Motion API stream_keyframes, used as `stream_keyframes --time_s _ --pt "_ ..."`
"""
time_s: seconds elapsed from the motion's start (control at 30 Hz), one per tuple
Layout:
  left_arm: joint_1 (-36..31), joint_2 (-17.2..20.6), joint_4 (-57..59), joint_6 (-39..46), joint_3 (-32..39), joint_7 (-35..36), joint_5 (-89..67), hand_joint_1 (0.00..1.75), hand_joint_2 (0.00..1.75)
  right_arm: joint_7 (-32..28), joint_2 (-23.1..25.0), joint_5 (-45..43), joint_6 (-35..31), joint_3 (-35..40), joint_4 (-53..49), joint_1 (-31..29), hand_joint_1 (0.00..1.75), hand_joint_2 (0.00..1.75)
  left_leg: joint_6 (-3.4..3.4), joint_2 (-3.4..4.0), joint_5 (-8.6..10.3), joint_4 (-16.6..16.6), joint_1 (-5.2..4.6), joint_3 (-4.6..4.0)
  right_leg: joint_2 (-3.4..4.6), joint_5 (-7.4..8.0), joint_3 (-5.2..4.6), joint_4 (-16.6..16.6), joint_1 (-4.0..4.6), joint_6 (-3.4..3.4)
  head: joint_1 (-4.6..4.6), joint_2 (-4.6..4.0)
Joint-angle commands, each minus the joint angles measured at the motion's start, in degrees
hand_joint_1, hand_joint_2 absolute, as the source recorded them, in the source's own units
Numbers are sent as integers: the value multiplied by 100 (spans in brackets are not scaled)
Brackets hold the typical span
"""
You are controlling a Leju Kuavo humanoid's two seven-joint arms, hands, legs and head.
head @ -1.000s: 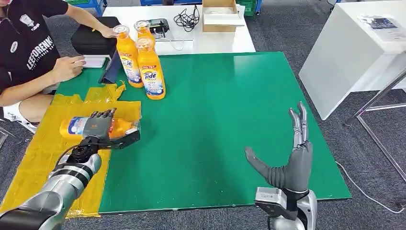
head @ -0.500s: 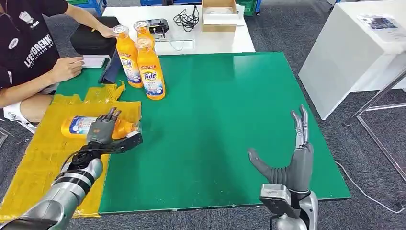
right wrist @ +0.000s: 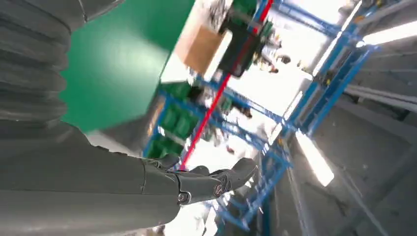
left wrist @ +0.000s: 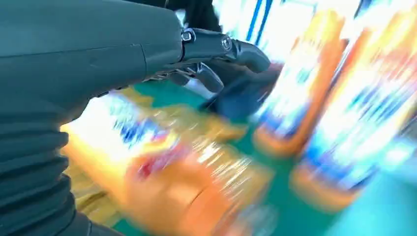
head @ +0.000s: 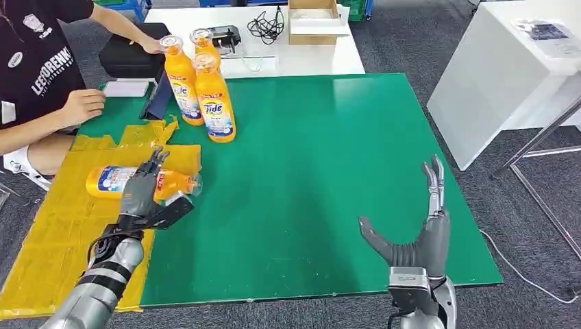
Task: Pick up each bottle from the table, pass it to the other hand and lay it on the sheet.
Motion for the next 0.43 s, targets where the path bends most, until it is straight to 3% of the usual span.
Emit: stream_keyframes --time_s 0.03,0.23,0.43 --pt "1486 -463 -3244 -706 554 -950 1402 0 175 -140 -94 -1406 1045 -616 69 342 0 175 -6 -16 -23 -3 7 28 21 -15 29 -9 2 -4 0 0" --pt "2202 -915 -4197 -1766 324 -1154 2225 0 175 -240 -8 -1486 1452 -1205 -61 879 0 175 -3 -19 -23 -1 2 -1 4 -16 2 -6 0 -3 -2 0" --pt "2511 -1305 -3860 -2289 -288 -783 2841 0 175 -372 346 -1328 1532 -1722 -135 1231 0 175 -2 -44 -40 -9 2 31 2 -32 38 -16 -3 -8 0 0"
